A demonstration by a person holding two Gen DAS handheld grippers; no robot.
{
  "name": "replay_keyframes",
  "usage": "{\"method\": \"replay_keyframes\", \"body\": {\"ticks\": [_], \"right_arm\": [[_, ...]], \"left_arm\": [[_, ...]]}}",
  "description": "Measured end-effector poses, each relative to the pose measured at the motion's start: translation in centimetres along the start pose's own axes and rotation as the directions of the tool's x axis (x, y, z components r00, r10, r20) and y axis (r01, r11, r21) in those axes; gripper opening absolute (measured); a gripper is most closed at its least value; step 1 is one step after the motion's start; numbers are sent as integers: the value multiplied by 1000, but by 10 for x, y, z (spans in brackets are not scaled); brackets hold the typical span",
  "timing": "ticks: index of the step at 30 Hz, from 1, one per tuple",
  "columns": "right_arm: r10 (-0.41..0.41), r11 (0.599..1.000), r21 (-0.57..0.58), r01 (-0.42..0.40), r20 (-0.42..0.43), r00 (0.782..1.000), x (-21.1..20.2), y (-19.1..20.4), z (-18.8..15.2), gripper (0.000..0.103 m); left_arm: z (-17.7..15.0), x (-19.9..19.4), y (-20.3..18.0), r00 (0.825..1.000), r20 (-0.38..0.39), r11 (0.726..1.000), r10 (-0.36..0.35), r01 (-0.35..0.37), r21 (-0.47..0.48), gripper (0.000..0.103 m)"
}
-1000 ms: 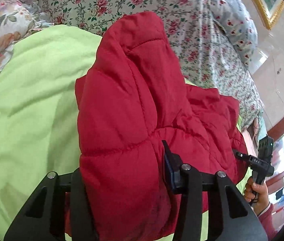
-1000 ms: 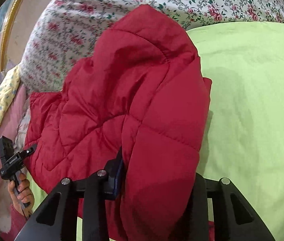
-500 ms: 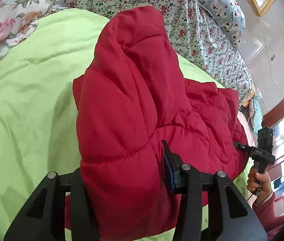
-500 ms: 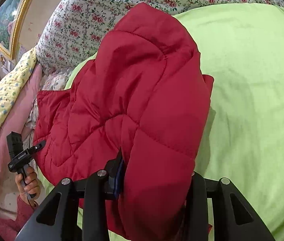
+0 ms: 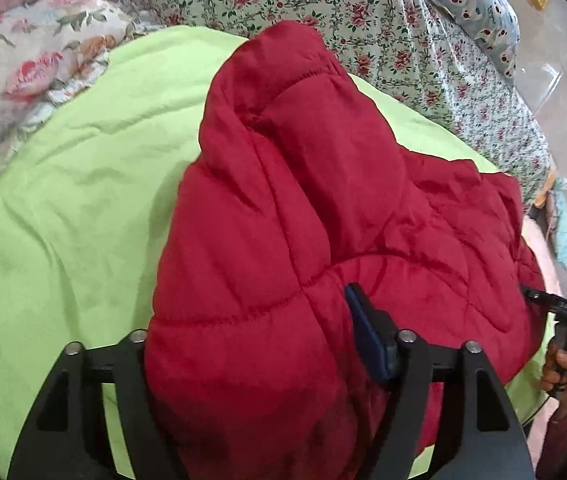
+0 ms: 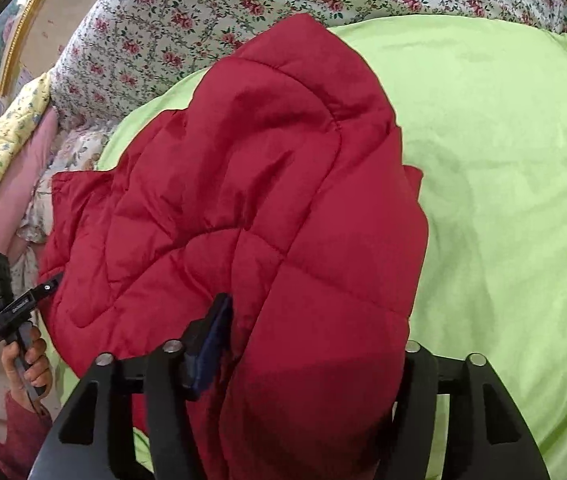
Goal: Fold large clothes
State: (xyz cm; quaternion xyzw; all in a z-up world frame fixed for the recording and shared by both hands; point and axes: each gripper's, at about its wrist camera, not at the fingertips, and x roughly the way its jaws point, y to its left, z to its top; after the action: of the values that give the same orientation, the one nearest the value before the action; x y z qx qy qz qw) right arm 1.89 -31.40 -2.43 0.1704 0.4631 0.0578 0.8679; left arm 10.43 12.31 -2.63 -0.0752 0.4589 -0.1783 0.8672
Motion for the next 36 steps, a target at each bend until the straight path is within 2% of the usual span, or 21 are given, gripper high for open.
{"method": "replay_keyframes", "body": {"ticks": [8, 14, 16, 17, 19, 25, 27, 29, 30, 32, 33, 34, 35, 36], "right_arm": [[-54, 999, 4, 54, 27, 998, -8, -4, -2, 80], [-118, 992, -25, 120, 88, 989, -22, 2, 1, 85], [-126, 991, -30, 129, 101, 987, -23, 4, 3, 88], [-126, 991, -29, 129, 104, 987, -23, 6, 4, 90], [-126, 991, -27, 130, 107, 986, -20, 7, 6, 92], [-148, 988, -25, 152, 114, 982, -10, 10, 14, 93], [-154, 987, -31, 159, 119, 981, -8, 12, 18, 94], [-150, 987, -34, 155, 120, 981, -5, 14, 22, 96], [-146, 988, -40, 151, 121, 982, -2, 15, 23, 96], [-143, 987, -55, 151, 121, 982, 2, 18, 22, 93], [-147, 985, -71, 156, 124, 981, 4, 22, 21, 88], [-154, 982, -85, 166, 127, 980, 5, 25, 20, 76], [-170, 978, -100, 183, 130, 977, 7, 28, 19, 69], [-184, 973, -113, 199, 134, 974, 8, 30, 18, 59]], "left_arm": [[6, -6, 1, 996, 35, 996, 87, -88, 13, 84], [12, -18, -12, 974, 109, 977, 199, -206, 50, 85], [15, -20, -17, 962, 129, 966, 242, -251, 59, 85], [17, -21, -18, 960, 136, 965, 246, -256, 58, 85], [22, -20, -20, 968, 128, 972, 217, -226, 58, 85], [28, -2, -33, 976, 91, 972, 199, -208, 105, 85], [27, 6, -40, 980, 76, 971, 183, -192, 144, 79], [25, 10, -45, 980, 71, 965, 188, -198, 171, 59], [25, 11, -46, 980, 71, 964, 187, -197, 177, 55], [25, 10, -44, 980, 77, 965, 184, -195, 176, 40], [25, 8, -42, 980, 80, 966, 181, -193, 171, 36], [26, 8, -41, 980, 81, 967, 180, -191, 167, 30], [27, 6, -39, 981, 82, 970, 173, -185, 159, 26], [28, 5, -38, 983, 83, 973, 163, -174, 153, 25]]}}
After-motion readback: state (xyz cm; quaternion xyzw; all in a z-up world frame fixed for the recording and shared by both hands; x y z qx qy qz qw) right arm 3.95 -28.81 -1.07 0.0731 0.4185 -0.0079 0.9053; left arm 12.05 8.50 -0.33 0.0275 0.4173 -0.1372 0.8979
